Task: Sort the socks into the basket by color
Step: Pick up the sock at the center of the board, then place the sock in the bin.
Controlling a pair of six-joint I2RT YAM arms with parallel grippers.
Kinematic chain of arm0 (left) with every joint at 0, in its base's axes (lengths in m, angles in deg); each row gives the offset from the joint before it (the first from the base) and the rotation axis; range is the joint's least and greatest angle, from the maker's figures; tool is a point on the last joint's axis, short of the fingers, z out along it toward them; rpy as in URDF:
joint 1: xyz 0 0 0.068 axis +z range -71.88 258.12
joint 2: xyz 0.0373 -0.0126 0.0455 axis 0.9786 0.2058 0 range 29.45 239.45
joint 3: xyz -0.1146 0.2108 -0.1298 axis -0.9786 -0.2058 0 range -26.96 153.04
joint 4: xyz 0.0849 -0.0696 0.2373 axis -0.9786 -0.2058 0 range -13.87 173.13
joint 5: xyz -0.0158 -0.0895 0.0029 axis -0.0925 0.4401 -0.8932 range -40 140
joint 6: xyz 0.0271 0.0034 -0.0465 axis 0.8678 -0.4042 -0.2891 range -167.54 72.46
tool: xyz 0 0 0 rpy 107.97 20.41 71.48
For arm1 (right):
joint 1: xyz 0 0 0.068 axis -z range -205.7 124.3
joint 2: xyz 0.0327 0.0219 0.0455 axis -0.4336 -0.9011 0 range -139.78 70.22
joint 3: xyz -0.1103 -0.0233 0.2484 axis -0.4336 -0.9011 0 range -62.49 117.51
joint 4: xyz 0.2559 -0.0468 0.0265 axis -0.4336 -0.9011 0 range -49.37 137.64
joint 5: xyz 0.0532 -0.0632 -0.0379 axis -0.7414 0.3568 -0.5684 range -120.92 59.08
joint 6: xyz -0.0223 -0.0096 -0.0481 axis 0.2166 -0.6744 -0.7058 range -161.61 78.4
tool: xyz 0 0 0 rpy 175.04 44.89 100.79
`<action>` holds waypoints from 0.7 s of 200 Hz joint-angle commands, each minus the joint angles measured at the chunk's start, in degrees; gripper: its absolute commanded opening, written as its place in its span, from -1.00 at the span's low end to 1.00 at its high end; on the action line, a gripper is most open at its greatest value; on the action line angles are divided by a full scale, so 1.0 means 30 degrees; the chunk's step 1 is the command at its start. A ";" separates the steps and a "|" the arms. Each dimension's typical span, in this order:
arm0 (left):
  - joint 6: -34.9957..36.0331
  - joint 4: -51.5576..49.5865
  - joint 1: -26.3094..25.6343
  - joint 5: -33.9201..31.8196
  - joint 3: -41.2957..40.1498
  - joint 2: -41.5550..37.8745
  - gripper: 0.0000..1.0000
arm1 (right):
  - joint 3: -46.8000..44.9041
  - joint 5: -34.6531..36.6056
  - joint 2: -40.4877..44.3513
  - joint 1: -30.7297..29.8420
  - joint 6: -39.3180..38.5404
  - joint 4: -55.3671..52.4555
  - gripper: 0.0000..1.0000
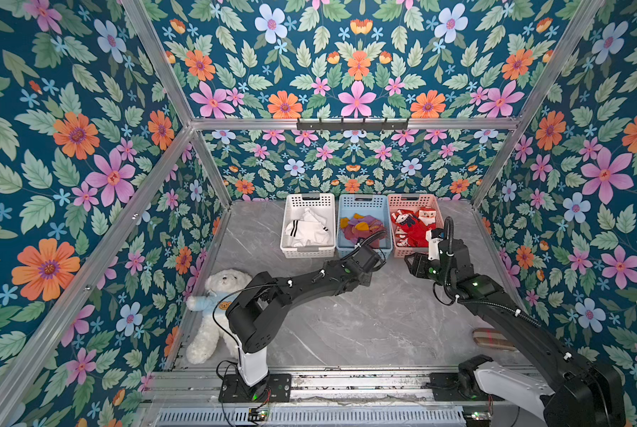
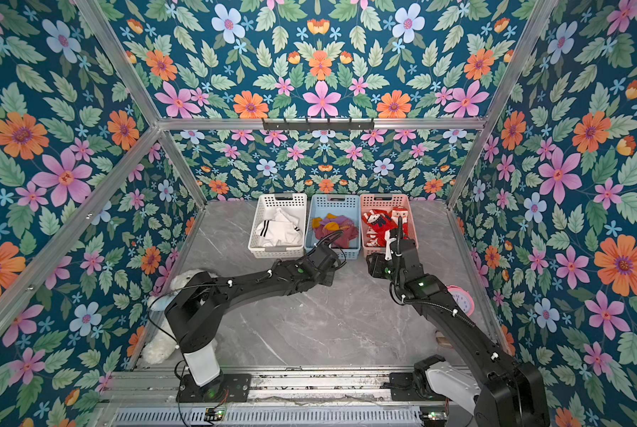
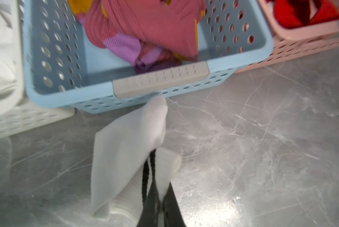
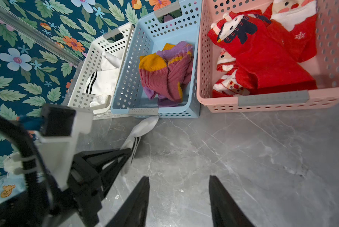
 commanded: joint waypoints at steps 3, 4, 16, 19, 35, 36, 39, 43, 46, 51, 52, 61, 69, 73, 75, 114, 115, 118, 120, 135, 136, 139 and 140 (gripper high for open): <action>0.1028 -0.0093 0.0462 0.0886 0.0274 -0.0816 -1.00 | -0.0201 0.0425 0.0346 0.0073 0.0020 -0.0205 0.03; 0.1029 -0.0078 0.0491 0.0948 0.0282 -0.0850 -1.00 | -0.0217 0.0426 0.0340 0.0086 0.0010 -0.0206 0.03; 0.1162 0.0234 0.0835 0.1530 0.0233 -0.1389 -1.00 | -0.0308 0.0441 0.0448 0.0180 0.0014 -0.0273 0.03; 0.1176 0.0325 0.0929 0.1672 0.0191 -0.1518 -1.00 | -0.0323 0.0451 0.0477 0.0191 0.0026 -0.0304 0.04; 0.1207 0.0760 0.1500 0.2517 0.0092 -0.2135 -1.00 | -0.0411 0.0471 0.0606 0.0250 0.0027 -0.0317 0.04; 0.1207 0.0787 0.1537 0.2554 0.0088 -0.2168 -1.00 | -0.0410 0.0479 0.0602 0.0248 0.0028 -0.0307 0.04; 0.1199 0.0849 0.1646 0.2693 0.0100 -0.2245 -1.00 | -0.0412 0.0485 0.0614 0.0269 0.0014 -0.0319 0.04; 0.1212 0.0913 0.1765 0.2860 0.0085 -0.2373 -1.00 | -0.0434 0.0486 0.0627 0.0290 0.0004 -0.0339 0.04; 0.1226 0.0945 0.1854 0.2992 0.0085 -0.2443 -1.00 | -0.0437 0.0493 0.0628 0.0277 0.0014 -0.0367 0.04; 0.1301 0.0987 0.2017 0.3175 0.0121 -0.2557 -1.00 | -0.0439 0.0498 0.0642 0.0328 0.0020 -0.0329 0.04; 0.1298 0.0989 0.2045 0.3206 0.0132 -0.2585 -1.00 | -0.0438 0.0492 0.0650 0.0316 0.0024 -0.0327 0.05; 0.1374 0.1017 0.2283 0.3471 0.0143 -0.2782 -1.00 | -0.0471 0.0486 0.0631 0.0334 0.0022 -0.0339 0.04; 0.1440 0.1077 0.2522 0.3721 0.0158 -0.2981 -1.00 | -0.0445 0.0471 0.0628 0.0371 0.0018 -0.0325 0.05; 0.1467 0.1106 0.2657 0.3787 0.0146 -0.3089 -1.00 | -0.0460 0.0458 0.0631 0.0368 0.0004 -0.0296 0.05; 0.1469 0.1123 0.2716 0.3828 0.0122 -0.3112 -1.00 | -0.0465 0.0457 0.0643 0.0379 0.0022 -0.0296 0.05; 0.1467 0.1636 0.4095 0.4447 -0.0173 -0.4358 -1.00 | -0.0546 0.0369 0.0518 0.0397 0.0039 -0.0106 0.04; 0.1469 0.1636 0.4123 0.4442 -0.0176 -0.4393 -1.00 | -0.0550 0.0369 0.0514 0.0409 0.0034 -0.0098 0.04; 0.1496 0.1654 0.4226 0.4412 -0.0153 -0.4479 -1.00 | -0.0529 0.0369 0.0526 0.0395 0.0029 -0.0092 0.05; 0.1513 0.1662 0.4295 0.4409 -0.0151 -0.4544 -1.00 | -0.0541 0.0369 0.0514 0.0393 0.0028 -0.0091 0.04; 0.1711 0.1725 0.4843 0.4228 -0.0057 -0.4988 -1.00 | -0.0555 0.0347 0.0459 0.0409 0.0028 -0.0010 0.05; 0.1723 0.1725 0.4879 0.4215 -0.0045 -0.5030 -1.00 | -0.0555 0.0343 0.0456 0.0401 0.0043 -0.0006 0.05; 0.1773 0.1724 0.4976 0.4153 -0.0012 -0.5119 -1.00 | -0.0555 0.0333 0.0438 0.0405 0.0045 0.0011 0.05; 0.1797 0.1724 0.5033 0.4134 0.0007 -0.5125 -1.00 | -0.0555 0.0336 0.0430 0.0428 0.0036 0.0019 0.05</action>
